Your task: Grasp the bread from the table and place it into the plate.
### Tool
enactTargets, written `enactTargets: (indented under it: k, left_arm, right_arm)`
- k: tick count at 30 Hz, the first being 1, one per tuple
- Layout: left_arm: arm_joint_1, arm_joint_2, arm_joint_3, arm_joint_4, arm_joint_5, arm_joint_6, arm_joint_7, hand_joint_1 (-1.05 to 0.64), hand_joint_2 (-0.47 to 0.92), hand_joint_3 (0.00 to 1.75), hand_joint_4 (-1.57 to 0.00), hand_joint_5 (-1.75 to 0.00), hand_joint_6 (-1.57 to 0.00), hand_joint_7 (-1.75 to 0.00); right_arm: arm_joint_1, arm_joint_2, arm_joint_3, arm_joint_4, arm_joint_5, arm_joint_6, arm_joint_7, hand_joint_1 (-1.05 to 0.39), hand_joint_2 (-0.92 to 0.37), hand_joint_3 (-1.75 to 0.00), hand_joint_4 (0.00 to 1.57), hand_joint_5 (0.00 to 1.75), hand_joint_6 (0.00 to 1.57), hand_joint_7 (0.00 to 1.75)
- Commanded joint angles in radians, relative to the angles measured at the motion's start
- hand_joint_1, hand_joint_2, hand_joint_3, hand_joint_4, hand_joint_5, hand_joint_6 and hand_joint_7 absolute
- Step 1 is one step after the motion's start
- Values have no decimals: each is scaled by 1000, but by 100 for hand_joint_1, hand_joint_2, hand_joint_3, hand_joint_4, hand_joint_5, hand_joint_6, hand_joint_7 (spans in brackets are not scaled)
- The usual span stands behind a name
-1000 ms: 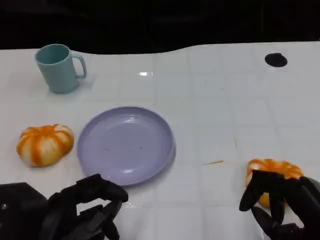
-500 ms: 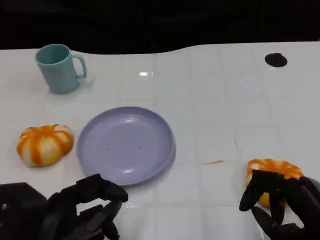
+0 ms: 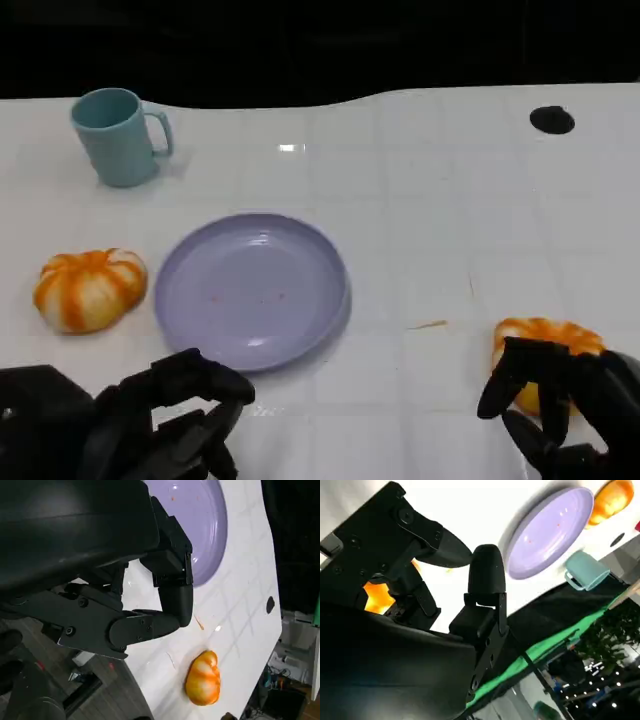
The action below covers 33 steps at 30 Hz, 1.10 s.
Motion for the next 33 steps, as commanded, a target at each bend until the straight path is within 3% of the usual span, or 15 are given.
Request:
enactTargets:
  k: [1, 6, 11, 15, 18, 21, 24, 33]
  left_arm:
    - [4, 17, 5, 11, 14, -19, -3, -37, 92, 48, -65, -175, -63, -128]
    - [8, 28, 3, 16, 23, -42, -13, -36, 92, 50, -66, -175, -62, -128]
    - [8, 26, 4, 19, 14, -40, -10, -37, 92, 49, -64, -175, -62, -128]
    - [8, 23, 3, 21, 11, -38, -9, -36, 92, 50, -64, -175, -62, -129]
    - [6, 25, 0, 17, 13, -33, -5, -36, 92, 49, -64, -175, -62, -128]
    - [8, 28, -2, 12, 18, -34, -4, -36, 92, 49, -64, -175, -61, -128]
    - [8, 26, -1, 11, 12, -32, -5, -36, 92, 49, -64, -175, -61, -128]
    - [8, 24, -9, 1, 15, -15, 4, -38, 92, 48, -63, -175, -61, -128]
  right_arm:
    - [12, 3, -12, -33, -28, 14, -29, -10, -29, -116, 80, 144, 90, 86]
    - [18, 12, -8, -68, -77, 42, -45, -13, -26, -111, 71, 127, 85, 72]
    - [19, -4, -9, -102, -152, 78, -36, -16, -31, -98, 61, 104, 77, 53]
    - [11, -38, -9, -132, -225, 118, -3, -24, -47, -64, 47, 65, 73, 25]
    - [10, -59, -10, -166, -256, 158, 41, -26, -57, -42, 38, 54, 67, 13]
    - [12, -76, -8, -202, -319, 200, 76, -30, -68, -16, 24, 49, 58, 3]
    - [13, -76, -2, -232, -358, 244, 111, -32, -71, -6, 16, 49, 51, 0]
    - [-11, -90, 14, -262, -462, 312, 192, -35, -70, 0, 0, 57, 36, 0]
